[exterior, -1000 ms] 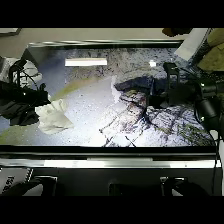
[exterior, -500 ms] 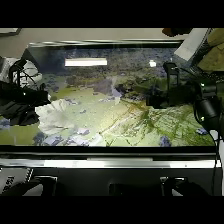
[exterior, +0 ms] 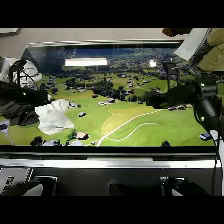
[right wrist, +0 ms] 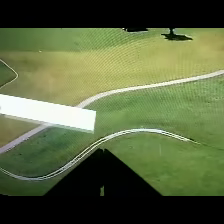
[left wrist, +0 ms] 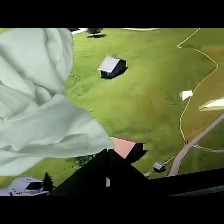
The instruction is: Fold the clothes and pants, and hang the long-sleeved shirts on hangers.
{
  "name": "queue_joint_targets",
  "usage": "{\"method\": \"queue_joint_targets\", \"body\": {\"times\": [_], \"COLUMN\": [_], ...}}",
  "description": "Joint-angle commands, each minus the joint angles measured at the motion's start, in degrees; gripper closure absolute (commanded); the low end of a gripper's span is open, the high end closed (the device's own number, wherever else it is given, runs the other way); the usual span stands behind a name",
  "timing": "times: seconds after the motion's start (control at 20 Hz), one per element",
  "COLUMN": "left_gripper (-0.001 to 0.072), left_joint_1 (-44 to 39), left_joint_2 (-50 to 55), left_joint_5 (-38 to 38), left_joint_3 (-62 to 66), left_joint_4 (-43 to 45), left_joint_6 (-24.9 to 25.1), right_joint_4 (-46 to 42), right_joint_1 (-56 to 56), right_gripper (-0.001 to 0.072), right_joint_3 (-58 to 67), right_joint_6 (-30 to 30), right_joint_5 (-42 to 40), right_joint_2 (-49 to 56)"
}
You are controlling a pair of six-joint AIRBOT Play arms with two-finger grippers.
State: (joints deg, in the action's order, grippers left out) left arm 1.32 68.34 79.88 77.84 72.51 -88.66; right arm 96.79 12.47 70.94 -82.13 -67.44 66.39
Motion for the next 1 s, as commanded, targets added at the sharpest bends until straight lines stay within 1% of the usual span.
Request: {"method": "queue_joint_targets", "body": {"times": [0.0, 0.45, 0.5, 0.55, 0.6, 0.65, 0.7, 0.8, 0.95], "left_gripper": [0.0686, 0.0685, 0.0673, 0.0549, 0.0292, 0.0049, -0.0013, -0.0013, -0.0013], "left_joint_1": [0.0, 0.0, 0.0, 0.0, 0.0, 0.0, 0.0, 1.2, 4.8], "left_joint_2": [0.0, 0.0, 0.0, 0.0, 0.2, 0.3, 0.4, 0.4, 0.6], "left_joint_5": [0.0, -1.3, -1.4, -1.4, -0.5, 0.8, 1.7, 0.3, -8.4], "left_joint_3": [0.0, 0.0, 0.0, 0.0, 0.0, -0.1, -0.7, -3.5, -10.1], "left_joint_4": [0.0, 0.0, 0.7, 2.3, 4.8, 8.4, 13.0, 20.1, 18.8], "left_joint_6": [0.0, 0.0, 0.0, -1.7, -5.7, -9.3, -11.5, -11.5, -11.6], "right_joint_4": [0.0, 0.0, 0.0, 0.1, 0.1, 0.1, 0.0, 0.0, 0.0], "right_joint_1": [0.0, 0.0, 0.0, 0.0, 0.0, 0.0, 0.0, 0.0, 0.0], "right_gripper": [0.0678, 0.0678, 0.0678, 0.0678, 0.0678, 0.0678, 0.0678, 0.0678, 0.0678], "right_joint_3": [0.0, 0.0, 0.0, 0.0, 0.0, 0.0, 0.0, 0.0, 0.0], "right_joint_6": [0.0, 0.0, 0.0, 0.1, 0.1, 0.1, 0.1, 0.1, 0.1], "right_joint_5": [0.1, 0.1, 0.1, 0.1, 0.1, 0.0, 0.0, 0.0, -0.1], "right_joint_2": [0.0, 0.0, 0.0, 0.0, 0.0, 0.0, 0.0, 0.0, 0.0]}}
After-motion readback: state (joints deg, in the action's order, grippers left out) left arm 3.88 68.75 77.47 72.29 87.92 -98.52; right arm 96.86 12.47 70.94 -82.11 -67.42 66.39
